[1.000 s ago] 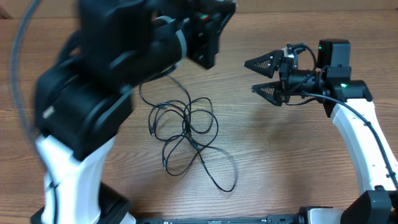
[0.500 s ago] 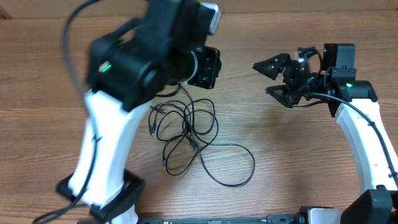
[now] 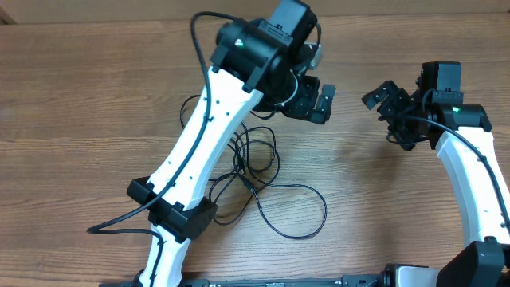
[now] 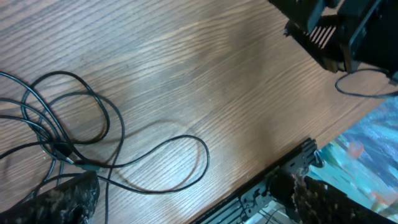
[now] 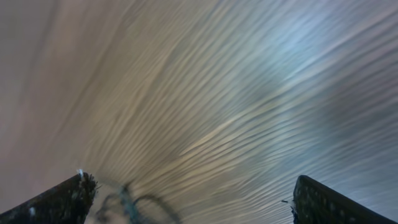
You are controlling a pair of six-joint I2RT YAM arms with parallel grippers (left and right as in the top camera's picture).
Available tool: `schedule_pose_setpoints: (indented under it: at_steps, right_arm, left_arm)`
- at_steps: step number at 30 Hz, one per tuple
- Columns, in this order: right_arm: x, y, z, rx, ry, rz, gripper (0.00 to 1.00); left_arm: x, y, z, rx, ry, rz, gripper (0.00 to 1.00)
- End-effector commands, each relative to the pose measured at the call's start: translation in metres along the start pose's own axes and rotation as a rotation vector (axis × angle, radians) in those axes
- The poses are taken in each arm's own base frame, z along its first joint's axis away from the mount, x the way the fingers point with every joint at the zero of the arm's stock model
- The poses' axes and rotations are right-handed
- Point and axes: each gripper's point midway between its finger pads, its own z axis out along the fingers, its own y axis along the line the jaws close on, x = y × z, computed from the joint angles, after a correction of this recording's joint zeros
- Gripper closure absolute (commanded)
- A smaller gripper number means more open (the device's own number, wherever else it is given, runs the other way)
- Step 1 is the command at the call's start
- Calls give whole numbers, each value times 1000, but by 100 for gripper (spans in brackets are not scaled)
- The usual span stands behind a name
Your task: Untangle cables
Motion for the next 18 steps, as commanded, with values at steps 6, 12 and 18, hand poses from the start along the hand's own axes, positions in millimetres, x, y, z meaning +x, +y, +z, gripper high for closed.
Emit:
schedule_pose_setpoints:
  at_steps: [6,12,18]
  right_arm:
    - [-16,-24,-7,130,-103,3,0]
    - [-16,-24,-7,130,-103,3,0]
    - [-16,-24,-7,130,-103,3,0]
  left_arm:
    - [11,-13,-55,-31,-146,-50,0]
    - [20,-6,-65,-163,-219,-109,0]
    - [26,21,-45,-284,-168,-157,0]
